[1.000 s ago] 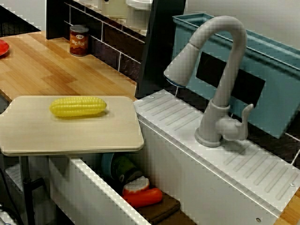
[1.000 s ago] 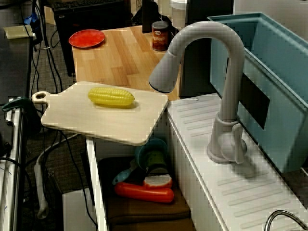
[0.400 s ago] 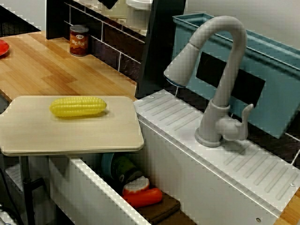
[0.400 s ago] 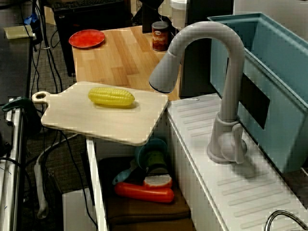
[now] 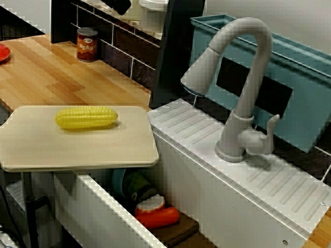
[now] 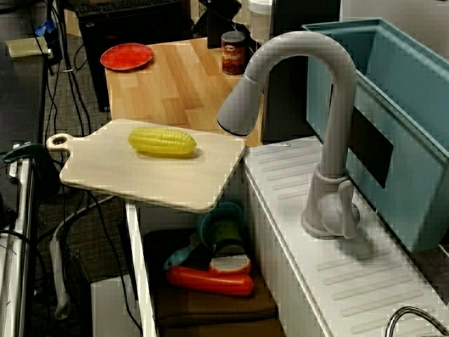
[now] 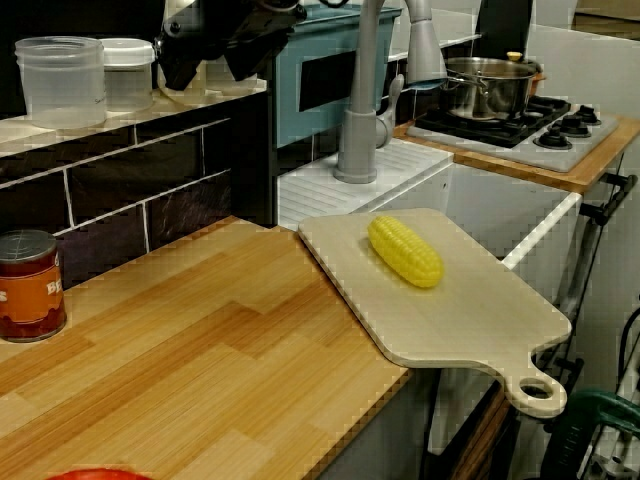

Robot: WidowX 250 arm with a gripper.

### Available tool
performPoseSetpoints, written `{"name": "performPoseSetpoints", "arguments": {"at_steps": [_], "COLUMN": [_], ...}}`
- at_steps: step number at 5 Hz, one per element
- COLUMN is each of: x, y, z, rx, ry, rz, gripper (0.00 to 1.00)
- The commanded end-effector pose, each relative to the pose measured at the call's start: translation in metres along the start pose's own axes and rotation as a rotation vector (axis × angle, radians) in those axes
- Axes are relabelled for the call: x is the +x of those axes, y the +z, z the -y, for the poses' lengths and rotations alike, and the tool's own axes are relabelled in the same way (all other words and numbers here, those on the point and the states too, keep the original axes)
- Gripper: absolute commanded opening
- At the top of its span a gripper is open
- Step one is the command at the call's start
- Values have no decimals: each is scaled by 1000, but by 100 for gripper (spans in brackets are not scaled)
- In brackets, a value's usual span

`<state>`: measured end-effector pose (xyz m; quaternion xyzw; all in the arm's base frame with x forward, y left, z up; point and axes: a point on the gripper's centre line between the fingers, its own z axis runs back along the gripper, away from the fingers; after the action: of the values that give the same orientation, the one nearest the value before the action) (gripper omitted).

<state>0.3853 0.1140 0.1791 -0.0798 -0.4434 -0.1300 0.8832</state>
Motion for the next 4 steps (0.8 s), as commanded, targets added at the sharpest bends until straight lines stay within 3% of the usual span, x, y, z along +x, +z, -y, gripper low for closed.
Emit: {"name": "performPoseSetpoints", "arguments": {"at_steps": [1, 3, 4], "x": [11, 14, 13], "y": [-9, -16, -20], "z": [-19, -22, -23], "rx": [19, 15, 20], "ry": [-27, -13, -1], "rz": [31, 24, 16], "gripper": [100, 100, 0]}}
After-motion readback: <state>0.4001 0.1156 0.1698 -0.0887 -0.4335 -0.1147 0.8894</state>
